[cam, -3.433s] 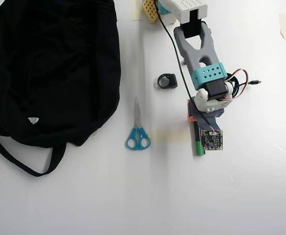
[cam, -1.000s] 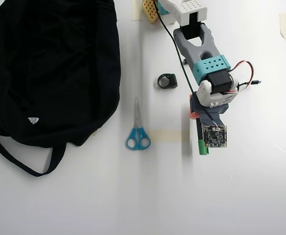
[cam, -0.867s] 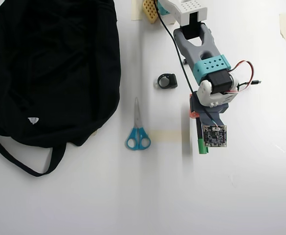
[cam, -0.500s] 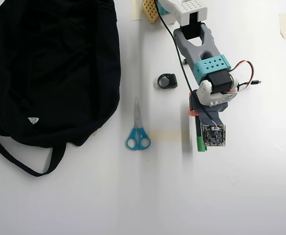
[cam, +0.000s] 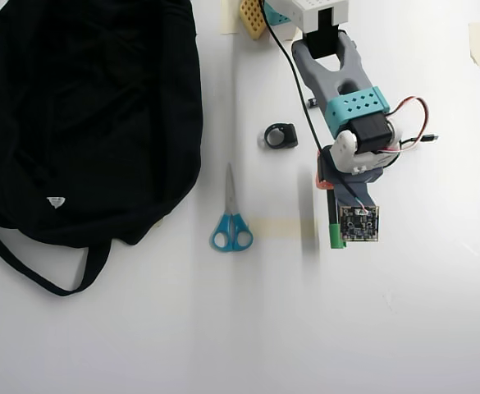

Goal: Put the green marker into the black bag

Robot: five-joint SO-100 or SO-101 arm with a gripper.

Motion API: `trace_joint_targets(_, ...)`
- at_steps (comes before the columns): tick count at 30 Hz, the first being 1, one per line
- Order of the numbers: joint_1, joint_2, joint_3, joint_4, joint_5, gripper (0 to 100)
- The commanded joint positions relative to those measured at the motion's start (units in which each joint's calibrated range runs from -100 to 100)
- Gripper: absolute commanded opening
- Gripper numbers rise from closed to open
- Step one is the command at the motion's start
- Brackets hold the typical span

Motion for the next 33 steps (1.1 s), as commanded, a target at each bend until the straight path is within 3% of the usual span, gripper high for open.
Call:
trace_joint_targets(1,1.53,-7.95,3.87,-0.61,0.24,2)
trace_joint_targets(19,4.97,-26.78,27.68,-8.88,0.82,2)
trace_joint_targets(33,5.94,-34.25,34.24,-8.88,0.45,2)
